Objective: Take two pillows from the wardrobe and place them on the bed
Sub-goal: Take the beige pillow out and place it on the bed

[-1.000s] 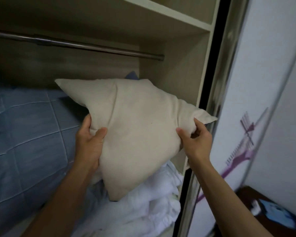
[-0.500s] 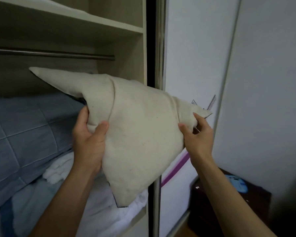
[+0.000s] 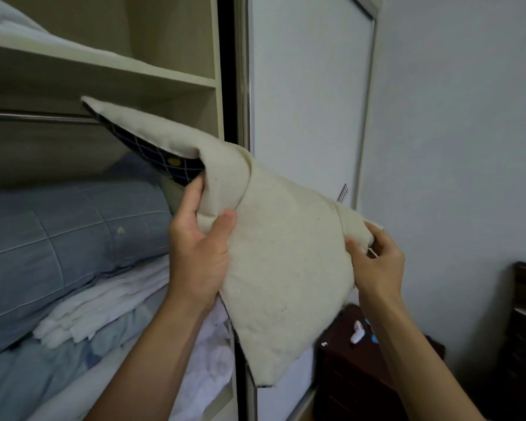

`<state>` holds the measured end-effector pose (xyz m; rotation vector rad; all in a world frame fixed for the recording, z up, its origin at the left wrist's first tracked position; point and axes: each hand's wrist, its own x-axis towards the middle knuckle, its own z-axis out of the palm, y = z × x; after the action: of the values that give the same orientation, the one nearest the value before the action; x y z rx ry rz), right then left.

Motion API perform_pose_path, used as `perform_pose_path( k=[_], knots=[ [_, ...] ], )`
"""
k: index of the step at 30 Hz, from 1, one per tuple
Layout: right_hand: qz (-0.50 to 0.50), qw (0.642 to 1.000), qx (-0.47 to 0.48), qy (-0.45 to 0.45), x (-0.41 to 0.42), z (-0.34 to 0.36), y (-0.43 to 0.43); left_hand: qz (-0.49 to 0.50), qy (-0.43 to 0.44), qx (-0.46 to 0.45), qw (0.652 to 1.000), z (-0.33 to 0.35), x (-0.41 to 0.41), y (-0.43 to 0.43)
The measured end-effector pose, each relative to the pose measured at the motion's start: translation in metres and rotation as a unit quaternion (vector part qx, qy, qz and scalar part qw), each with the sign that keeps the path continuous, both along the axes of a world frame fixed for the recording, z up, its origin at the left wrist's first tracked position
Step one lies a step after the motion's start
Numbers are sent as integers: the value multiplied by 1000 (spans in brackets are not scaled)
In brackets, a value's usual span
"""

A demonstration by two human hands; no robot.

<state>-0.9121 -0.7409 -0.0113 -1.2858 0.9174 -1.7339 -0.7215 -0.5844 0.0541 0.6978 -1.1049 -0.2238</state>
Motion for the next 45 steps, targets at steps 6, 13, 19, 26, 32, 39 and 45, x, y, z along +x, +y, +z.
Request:
perform_pose_path(
  k=[6, 13, 19, 26, 32, 39, 45],
  knots=[
    [-54, 998, 4, 11, -39, -7, 3, -54, -44, -20, 997, 17, -43, -19],
    [-168, 986, 4, 3, -92, -10, 12, -142, -58, -27, 988, 18, -77, -49],
    [-311, 950, -1, 32, -145, -19, 22, -78, -115, 31, 990, 11, -101, -87],
    [-449, 892, 32, 48, -201, -58, 61, 1, -229, 109, 967, -23, -151, -135],
    [-536, 833, 77, 110, -262, -101, 89, -103, -278, 165, 941, -68, -224, -171],
    [-591, 791, 112, 107, -346, -148, 75, -134, -374, 179, 900, -118, -336, -229],
    [-609, 767, 165, 116, -409, -181, 45, -141, -450, 186, 862, -175, -431, -284]
  ],
)
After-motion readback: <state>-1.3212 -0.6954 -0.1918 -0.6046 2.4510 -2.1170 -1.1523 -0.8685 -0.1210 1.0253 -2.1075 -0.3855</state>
